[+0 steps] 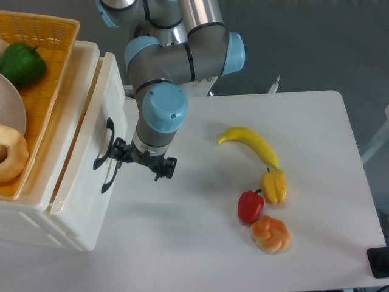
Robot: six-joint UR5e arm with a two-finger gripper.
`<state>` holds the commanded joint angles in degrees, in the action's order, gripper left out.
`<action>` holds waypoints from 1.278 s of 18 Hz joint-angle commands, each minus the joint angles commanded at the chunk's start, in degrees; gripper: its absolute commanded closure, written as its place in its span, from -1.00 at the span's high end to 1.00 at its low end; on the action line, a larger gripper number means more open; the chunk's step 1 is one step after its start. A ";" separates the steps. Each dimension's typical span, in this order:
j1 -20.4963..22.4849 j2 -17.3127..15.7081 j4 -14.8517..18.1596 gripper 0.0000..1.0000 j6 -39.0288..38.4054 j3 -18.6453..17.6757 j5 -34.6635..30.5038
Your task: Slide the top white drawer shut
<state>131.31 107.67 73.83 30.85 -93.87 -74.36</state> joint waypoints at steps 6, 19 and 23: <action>-0.44 0.00 0.00 1.00 -0.09 0.00 0.00; -0.44 0.09 0.00 1.00 0.00 0.09 -0.09; -0.09 0.35 0.00 1.00 0.44 1.93 -0.17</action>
<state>131.22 108.02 73.83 31.29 -91.94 -74.53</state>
